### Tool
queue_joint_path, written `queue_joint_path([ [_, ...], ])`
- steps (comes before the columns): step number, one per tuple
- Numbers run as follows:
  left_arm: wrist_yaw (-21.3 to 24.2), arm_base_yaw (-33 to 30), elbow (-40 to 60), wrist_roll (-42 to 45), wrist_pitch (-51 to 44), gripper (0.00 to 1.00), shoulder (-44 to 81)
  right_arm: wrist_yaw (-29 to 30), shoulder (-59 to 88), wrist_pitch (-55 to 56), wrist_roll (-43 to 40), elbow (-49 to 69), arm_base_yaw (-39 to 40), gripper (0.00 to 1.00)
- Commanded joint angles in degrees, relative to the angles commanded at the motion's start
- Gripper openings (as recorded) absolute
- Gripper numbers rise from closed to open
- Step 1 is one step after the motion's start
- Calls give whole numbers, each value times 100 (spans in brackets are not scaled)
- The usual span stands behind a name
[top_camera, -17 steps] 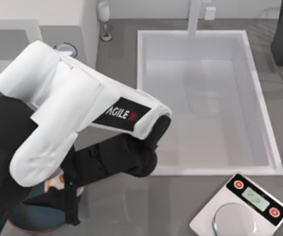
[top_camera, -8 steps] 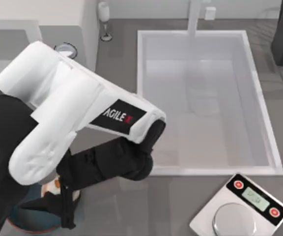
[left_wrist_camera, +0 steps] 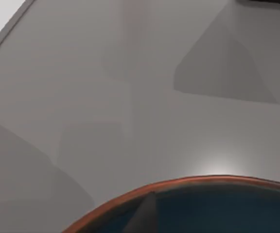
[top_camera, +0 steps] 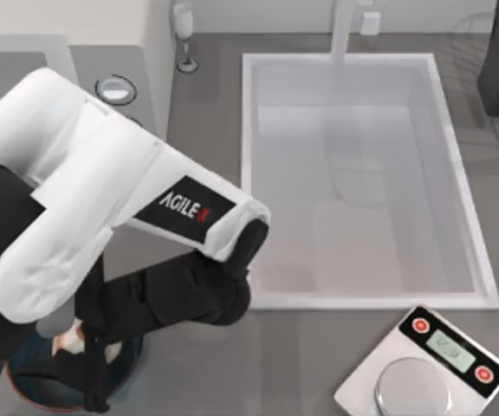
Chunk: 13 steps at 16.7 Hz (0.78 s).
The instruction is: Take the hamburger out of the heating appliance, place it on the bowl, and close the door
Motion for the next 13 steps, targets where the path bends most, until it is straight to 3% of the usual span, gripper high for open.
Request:
queue_joint_path([
  [1,0,0,0,0,0,0,0,0,0,0,0,0,0,100],
  [13,0,0,0,0,0,90,0,0,0,0,0,0,0,100],
])
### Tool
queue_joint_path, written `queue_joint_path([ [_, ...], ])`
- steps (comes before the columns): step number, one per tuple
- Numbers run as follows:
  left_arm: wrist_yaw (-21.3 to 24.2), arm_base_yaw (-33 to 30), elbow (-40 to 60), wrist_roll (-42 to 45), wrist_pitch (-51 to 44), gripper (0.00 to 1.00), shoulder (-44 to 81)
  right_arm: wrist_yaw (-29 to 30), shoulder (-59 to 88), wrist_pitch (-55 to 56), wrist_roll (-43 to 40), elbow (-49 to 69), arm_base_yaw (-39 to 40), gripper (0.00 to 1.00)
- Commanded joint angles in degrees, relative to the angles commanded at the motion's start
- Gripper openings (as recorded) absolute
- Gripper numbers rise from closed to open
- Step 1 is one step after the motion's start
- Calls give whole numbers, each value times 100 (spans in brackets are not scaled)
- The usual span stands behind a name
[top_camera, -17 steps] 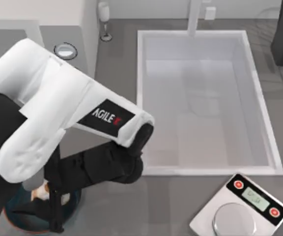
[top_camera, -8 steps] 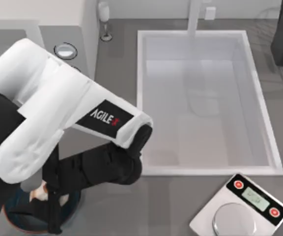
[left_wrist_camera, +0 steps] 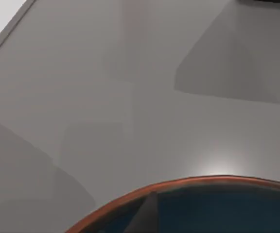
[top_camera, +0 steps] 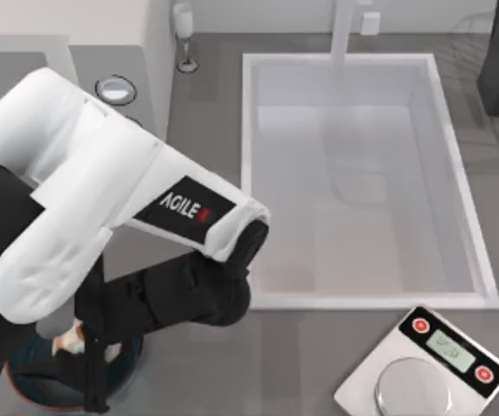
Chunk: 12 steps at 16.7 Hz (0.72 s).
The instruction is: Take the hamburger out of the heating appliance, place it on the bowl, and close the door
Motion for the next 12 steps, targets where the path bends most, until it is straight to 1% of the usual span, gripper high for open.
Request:
queue_joint_path([
  [1,0,0,0,0,0,98,0,0,0,0,0,0,0,100],
  [2,0,0,0,0,0,100,0,0,0,0,0,0,0,100],
  [9,0,0,0,0,0,100,0,0,0,0,0,0,0,100],
  [10,-83,-109,70,-225,-141,100,-260,0,0,0,0,0,0,100],
  [12,-70,-94,43,-169,-108,100,-303,0,0,0,0,0,0,100],
])
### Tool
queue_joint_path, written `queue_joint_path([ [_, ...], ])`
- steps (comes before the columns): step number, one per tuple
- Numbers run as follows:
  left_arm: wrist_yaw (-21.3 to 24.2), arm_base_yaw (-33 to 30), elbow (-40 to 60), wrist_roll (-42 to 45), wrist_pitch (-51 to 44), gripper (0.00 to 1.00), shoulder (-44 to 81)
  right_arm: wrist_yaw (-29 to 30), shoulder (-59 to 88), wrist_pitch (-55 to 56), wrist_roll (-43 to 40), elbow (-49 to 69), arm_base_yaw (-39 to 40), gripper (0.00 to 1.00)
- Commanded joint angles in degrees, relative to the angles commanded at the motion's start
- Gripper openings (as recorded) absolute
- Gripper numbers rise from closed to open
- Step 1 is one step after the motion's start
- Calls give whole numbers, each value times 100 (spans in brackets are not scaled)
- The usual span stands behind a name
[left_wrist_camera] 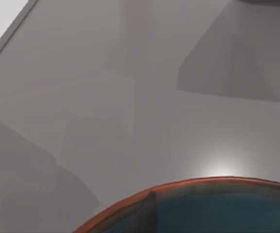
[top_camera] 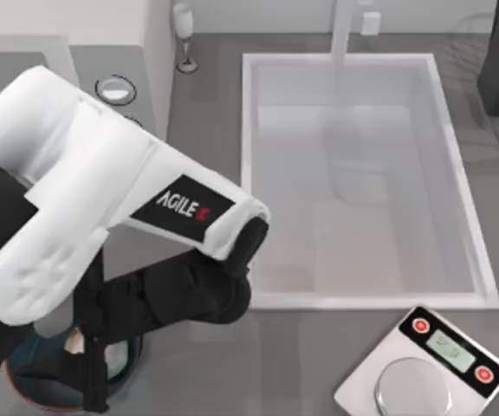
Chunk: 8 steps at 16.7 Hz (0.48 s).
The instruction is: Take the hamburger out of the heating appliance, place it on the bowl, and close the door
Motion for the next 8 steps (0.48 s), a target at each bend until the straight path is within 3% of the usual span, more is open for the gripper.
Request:
queue_joint_path([
  [4,199,225,-397,814,494,100,-666,0,0,0,0,0,0,100],
  [8,605,685,-1207,2612,1504,100,-2128,0,0,0,0,0,0,100],
])
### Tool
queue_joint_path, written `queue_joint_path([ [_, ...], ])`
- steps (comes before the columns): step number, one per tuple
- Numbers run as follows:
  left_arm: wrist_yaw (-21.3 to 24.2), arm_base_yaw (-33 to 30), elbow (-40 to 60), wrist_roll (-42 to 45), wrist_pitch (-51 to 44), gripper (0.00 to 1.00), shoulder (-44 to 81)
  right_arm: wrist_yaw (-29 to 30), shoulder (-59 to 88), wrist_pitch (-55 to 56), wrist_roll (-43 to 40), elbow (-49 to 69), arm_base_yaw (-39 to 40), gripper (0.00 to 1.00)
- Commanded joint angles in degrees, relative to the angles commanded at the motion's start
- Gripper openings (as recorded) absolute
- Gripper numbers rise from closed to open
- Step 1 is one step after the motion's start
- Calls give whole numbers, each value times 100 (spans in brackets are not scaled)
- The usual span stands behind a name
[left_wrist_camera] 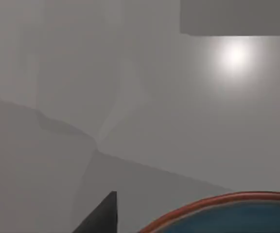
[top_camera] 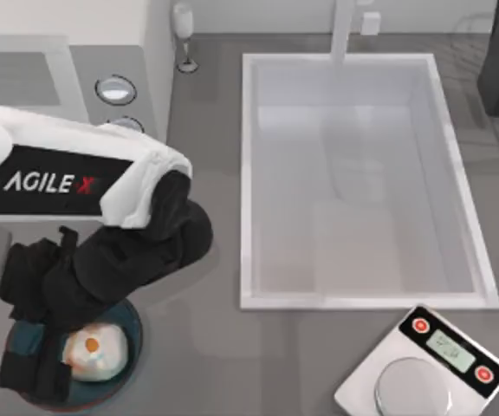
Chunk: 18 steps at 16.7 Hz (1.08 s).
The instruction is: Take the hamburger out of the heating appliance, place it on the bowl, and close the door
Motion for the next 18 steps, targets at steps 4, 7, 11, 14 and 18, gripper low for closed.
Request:
queue_joint_path([
  [4,551,624,-1101,2660,1371,100,-2063,0,0,0,0,0,0,100],
  [7,1029,1165,-2056,4998,2561,100,-3833,0,0,0,0,0,0,100],
  [11,1691,1913,-3377,8163,4205,100,-6245,0,0,0,0,0,0,100],
  [14,2161,2446,-4317,10269,5376,100,-7955,0,0,0,0,0,0,100],
  [18,2694,3049,-5380,12353,6700,100,-9841,0,0,0,0,0,0,100],
])
